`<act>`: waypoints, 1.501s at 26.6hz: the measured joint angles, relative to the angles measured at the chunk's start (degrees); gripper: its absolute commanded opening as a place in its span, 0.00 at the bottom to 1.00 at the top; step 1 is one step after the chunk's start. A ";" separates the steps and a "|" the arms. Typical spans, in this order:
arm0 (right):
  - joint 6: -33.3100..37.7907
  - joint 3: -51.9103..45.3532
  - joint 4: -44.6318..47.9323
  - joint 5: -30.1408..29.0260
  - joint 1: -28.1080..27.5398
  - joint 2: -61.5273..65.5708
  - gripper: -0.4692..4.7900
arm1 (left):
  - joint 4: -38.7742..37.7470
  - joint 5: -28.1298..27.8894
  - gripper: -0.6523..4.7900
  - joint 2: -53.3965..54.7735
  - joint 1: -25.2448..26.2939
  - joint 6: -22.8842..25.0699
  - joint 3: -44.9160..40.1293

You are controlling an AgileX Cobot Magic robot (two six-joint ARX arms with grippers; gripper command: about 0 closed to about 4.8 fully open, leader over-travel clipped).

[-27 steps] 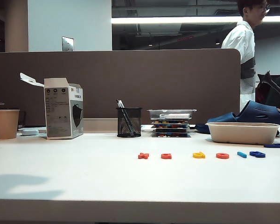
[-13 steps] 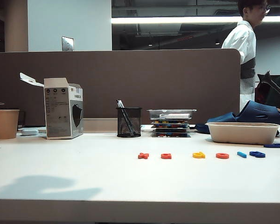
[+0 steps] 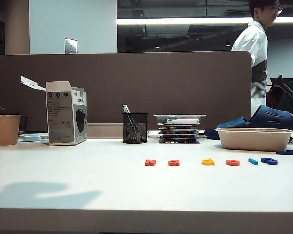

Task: Select the appropriate letters from the row of letter magnets placed on the table to arrange into the word "dog".

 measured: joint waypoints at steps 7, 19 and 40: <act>0.02 0.00 0.00 0.02 0.00 0.00 0.08 | 0.00 0.09 0.11 3.45 -1.18 -2.14 0.00; 1.38 0.70 -0.63 0.04 0.00 0.00 0.08 | 0.68 -0.50 0.11 6.03 -3.67 -2.19 0.00; 1.97 33.44 -21.51 -4.59 0.09 13.73 0.08 | 0.66 -0.52 0.11 6.01 -3.58 -2.19 0.00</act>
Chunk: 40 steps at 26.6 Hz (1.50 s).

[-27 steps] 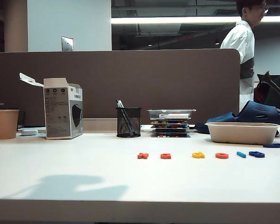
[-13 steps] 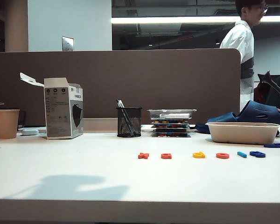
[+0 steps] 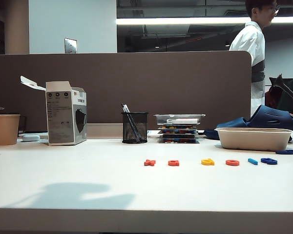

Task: Select the appropriate letters from the row of letter magnets placed on the table to arrange into the word "dog".

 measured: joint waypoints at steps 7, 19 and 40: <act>0.85 11.89 -4.66 -5.20 1.81 16.85 0.08 | 0.00 0.00 0.11 0.00 0.00 0.00 0.00; 2.23 27.96 -6.99 -5.25 13.27 45.57 0.08 | 0.00 -0.02 0.11 -0.04 0.02 0.00 -0.02; 10.10 36.15 -6.05 0.48 25.49 78.05 0.42 | 0.00 -0.02 0.11 -0.02 0.00 0.00 -0.02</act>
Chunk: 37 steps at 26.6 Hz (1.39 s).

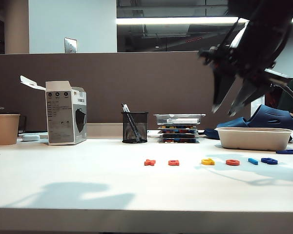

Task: Select the appropriate letters from the row of letter magnets placed on the table to arrange into the word "dog".

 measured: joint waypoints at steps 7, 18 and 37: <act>1.14 2.97 0.44 3.61 3.89 6.27 0.42 | 0.00 0.00 0.11 0.02 0.00 0.00 0.00; 4.90 3.06 0.59 6.36 4.81 11.21 0.48 | 0.00 0.00 0.11 0.00 0.00 0.00 0.00; 4.90 3.69 3.48 6.49 5.25 16.87 0.48 | 0.00 -0.42 0.11 0.00 0.00 0.00 0.00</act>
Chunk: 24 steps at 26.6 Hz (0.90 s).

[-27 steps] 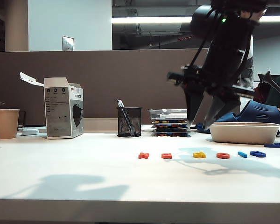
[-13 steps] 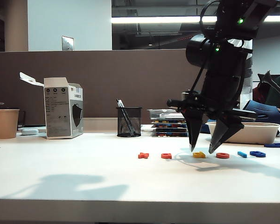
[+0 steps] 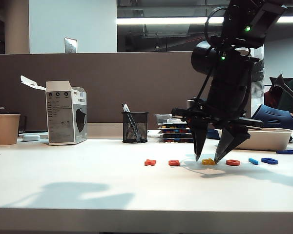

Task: Select the appropriate letters from the row of letter magnets placed on the table to arrange into the word "dog".

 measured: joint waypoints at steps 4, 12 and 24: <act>0.00 0.20 0.13 0.00 0.00 0.26 0.48 | 0.00 -0.02 0.11 0.02 0.02 0.00 0.00; -0.02 0.55 -0.26 0.24 0.00 0.70 0.48 | 0.00 -0.02 0.11 0.00 0.00 0.00 0.00; -0.04 0.85 -2.29 0.31 0.00 0.68 0.48 | 0.00 -0.02 0.11 0.00 0.00 0.00 0.00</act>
